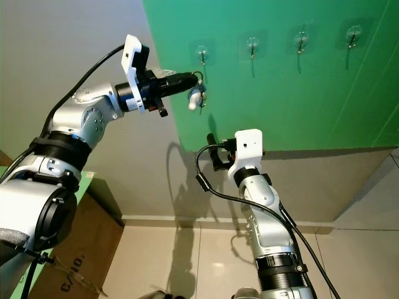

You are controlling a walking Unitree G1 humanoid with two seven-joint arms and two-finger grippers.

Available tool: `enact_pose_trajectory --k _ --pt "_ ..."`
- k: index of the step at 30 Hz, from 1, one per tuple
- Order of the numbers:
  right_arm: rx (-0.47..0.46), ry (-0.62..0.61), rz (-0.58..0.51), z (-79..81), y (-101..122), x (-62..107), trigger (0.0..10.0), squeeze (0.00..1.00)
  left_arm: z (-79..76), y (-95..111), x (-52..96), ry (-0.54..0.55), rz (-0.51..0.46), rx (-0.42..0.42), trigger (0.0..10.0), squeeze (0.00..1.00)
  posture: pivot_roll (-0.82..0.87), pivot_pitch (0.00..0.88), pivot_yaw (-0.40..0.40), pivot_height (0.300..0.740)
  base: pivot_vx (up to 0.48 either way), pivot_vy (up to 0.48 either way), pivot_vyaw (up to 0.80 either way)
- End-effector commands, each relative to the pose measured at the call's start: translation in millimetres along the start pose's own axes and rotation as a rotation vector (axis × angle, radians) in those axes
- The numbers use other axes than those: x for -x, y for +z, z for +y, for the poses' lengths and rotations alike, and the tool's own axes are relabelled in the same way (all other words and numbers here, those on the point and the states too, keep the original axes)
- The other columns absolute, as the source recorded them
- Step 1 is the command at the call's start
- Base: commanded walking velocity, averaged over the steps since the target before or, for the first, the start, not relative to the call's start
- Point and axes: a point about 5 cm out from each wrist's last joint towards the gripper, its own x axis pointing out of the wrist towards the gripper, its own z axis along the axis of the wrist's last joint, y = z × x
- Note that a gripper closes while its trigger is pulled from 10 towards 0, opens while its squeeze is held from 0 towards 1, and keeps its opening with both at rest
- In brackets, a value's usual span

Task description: Hang keys on a hook

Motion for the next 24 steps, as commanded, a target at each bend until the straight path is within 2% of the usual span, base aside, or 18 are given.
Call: enact_pose_trajectory --k 1,16,20,21,22,24 --pt "0.007 0.020 -0.003 5.8 -2 0.1 10.0 0.00 1.8 8 -0.1 -0.008 -0.019 -0.011 0.0 0.00 -0.33 0.000 0.198 0.740 0.000 0.000 0.00" --pt "0.005 0.008 -0.007 5.6 -2 4.4 10.0 0.00 14.2 32 -7.2 0.139 -0.075 -0.004 0.0 0.00 -0.36 0.000 0.215 0.740 0.000 0.000 0.00" --pt "0.002 -0.001 -0.008 5.3 -3 6.9 10.0 0.00 18.0 37 -6.7 0.191 -0.099 0.021 0.0 0.00 -0.38 0.000 0.225 0.740 0.000 0.000 0.00" --pt "-0.001 -0.010 -0.006 4.5 -3 9.1 10.0 0.00 21.8 37 -4.1 0.246 -0.123 0.061 0.0 0.00 -0.38 0.000 0.232 0.740 0.000 0.000 0.00" --pt "-0.001 -0.010 -0.006 4.5 -3 9.1 10.0 0.00 21.8 37 -4.1 0.246 -0.123 0.061 0.0 0.00 -0.38 0.000 0.232 0.740 0.000 0.000 0.00" --pt "-0.003 -0.017 -0.003 3.9 -4 11.3 10.0 0.00 25.0 35 -1.3 0.288 -0.146 0.112 0.0 0.00 -0.39 0.000 0.234 0.740 0.000 0.000 0.00"
